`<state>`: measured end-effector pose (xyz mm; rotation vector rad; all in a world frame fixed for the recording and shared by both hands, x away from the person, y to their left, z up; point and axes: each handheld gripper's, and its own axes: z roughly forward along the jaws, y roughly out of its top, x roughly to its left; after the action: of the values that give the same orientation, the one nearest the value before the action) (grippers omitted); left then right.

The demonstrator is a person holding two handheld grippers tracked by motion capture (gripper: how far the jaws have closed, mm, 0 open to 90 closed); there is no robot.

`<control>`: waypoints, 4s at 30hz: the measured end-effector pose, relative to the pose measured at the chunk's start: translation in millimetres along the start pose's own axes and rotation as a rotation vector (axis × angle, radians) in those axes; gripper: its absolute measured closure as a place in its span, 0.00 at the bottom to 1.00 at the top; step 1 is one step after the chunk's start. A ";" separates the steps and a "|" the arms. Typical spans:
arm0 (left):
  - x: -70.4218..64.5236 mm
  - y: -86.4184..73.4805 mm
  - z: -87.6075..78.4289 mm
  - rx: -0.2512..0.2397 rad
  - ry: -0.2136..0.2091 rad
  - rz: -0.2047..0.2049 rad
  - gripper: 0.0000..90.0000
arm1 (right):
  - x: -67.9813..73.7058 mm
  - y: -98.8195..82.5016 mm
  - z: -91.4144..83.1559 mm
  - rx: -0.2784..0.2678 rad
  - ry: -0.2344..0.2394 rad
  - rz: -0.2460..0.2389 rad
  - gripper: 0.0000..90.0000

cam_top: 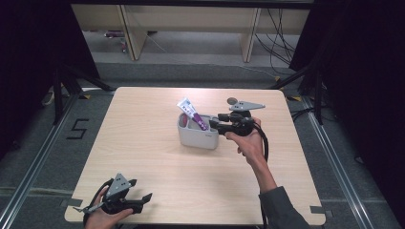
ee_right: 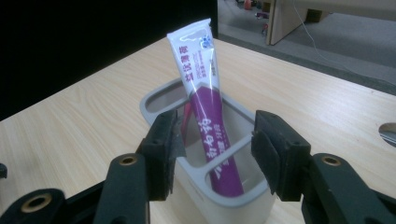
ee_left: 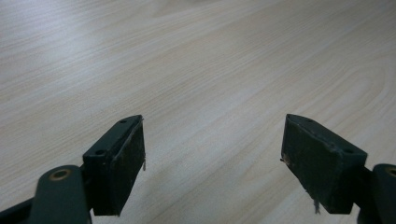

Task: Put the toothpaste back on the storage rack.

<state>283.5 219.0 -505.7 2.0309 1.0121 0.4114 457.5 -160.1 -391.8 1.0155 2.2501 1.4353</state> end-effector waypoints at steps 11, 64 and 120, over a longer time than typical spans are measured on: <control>1.3 -0.1 -0.9 -0.005 0.003 0.000 0.23 | 1.6 -18.7 -20.7 0.011 -0.023 0.024 0.49; 0.9 0.3 -0.5 -0.003 0.013 -0.003 0.23 | 9.9 -108.7 -68.5 0.142 -0.071 0.058 0.30; -2.1 0.1 -1.1 -0.016 0.007 -0.007 0.23 | 41.8 -172.3 -97.8 0.228 -0.044 0.122 0.22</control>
<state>281.6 217.9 -504.8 2.0130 1.0167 0.4223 301.6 -241.6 -492.1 1.2600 2.3973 1.2075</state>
